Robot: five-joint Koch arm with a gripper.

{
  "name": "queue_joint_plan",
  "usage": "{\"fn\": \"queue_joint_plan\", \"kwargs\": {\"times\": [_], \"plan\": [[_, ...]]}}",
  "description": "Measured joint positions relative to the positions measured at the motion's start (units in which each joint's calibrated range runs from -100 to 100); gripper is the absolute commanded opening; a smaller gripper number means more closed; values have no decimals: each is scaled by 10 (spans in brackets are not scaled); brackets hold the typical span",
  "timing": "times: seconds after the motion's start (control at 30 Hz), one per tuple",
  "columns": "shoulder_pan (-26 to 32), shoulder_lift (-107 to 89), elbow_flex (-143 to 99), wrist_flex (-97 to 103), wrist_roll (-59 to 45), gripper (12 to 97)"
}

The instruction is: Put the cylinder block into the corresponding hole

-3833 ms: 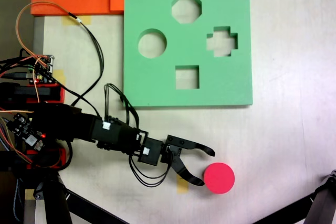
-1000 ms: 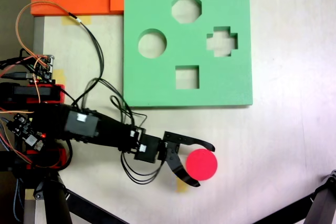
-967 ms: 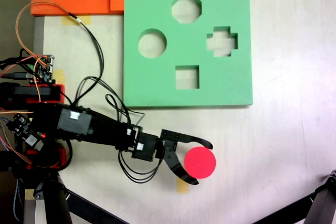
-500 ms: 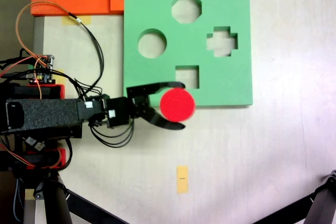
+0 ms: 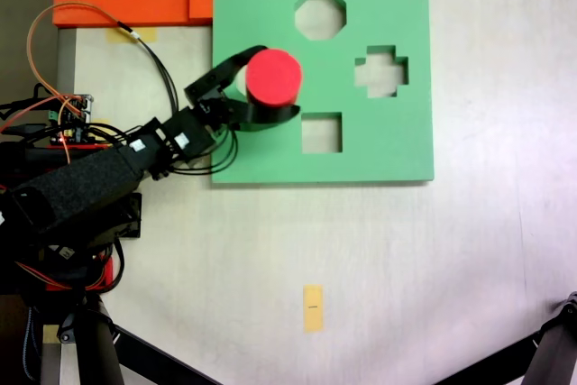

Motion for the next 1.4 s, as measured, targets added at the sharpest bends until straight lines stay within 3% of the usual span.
{"fn": "queue_joint_plan", "kwargs": {"times": [0.27,0.63,1.4], "plan": [[38,74,1,0,0,309],[50,231,21,1,0,328],[53,375,65,30,0,342]]}}
